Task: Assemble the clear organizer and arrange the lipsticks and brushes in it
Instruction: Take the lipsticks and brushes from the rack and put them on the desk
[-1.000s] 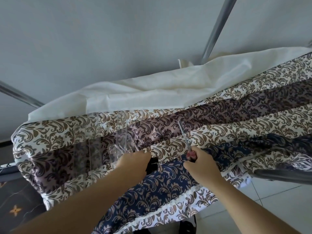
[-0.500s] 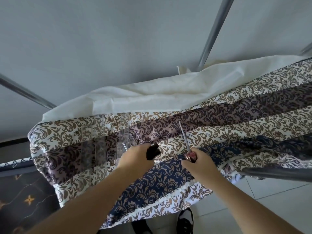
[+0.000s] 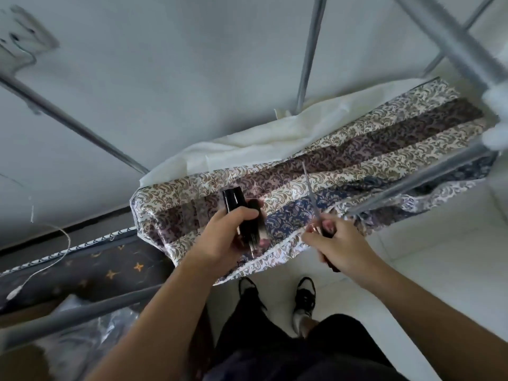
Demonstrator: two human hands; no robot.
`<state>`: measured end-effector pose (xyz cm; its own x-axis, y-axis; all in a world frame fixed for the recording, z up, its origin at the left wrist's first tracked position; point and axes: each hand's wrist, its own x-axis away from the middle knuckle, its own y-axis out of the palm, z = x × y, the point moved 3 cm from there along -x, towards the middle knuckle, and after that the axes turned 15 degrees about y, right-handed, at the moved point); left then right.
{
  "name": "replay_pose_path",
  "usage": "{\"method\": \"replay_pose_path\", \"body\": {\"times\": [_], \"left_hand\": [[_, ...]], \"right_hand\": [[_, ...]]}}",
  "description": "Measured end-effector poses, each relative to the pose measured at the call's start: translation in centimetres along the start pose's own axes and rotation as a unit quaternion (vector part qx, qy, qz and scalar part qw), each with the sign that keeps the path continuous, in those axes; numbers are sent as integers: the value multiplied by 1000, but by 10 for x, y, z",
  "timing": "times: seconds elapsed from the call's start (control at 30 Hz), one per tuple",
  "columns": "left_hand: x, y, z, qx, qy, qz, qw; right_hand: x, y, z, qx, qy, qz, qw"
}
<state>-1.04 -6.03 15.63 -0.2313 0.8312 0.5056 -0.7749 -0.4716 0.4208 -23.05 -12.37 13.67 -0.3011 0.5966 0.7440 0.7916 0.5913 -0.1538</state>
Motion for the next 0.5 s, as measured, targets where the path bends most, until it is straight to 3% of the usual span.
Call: {"method": "replay_pose_path", "body": {"times": [0.1, 0.23, 0.37, 0.5], "left_hand": [[34, 9, 3, 39, -45, -72, 996], [54, 27, -7, 13, -101, -154, 983], [67, 59, -26, -90, -161, -212, 960], [90, 103, -56, -186, -204, -316, 908]], "right_hand": [[55, 8, 11, -41, -9, 11, 999], [108, 13, 33, -130, -2, 96, 987], [161, 19, 68, -263, 18, 189, 946], [219, 33, 118, -367, 28, 282, 886]]}}
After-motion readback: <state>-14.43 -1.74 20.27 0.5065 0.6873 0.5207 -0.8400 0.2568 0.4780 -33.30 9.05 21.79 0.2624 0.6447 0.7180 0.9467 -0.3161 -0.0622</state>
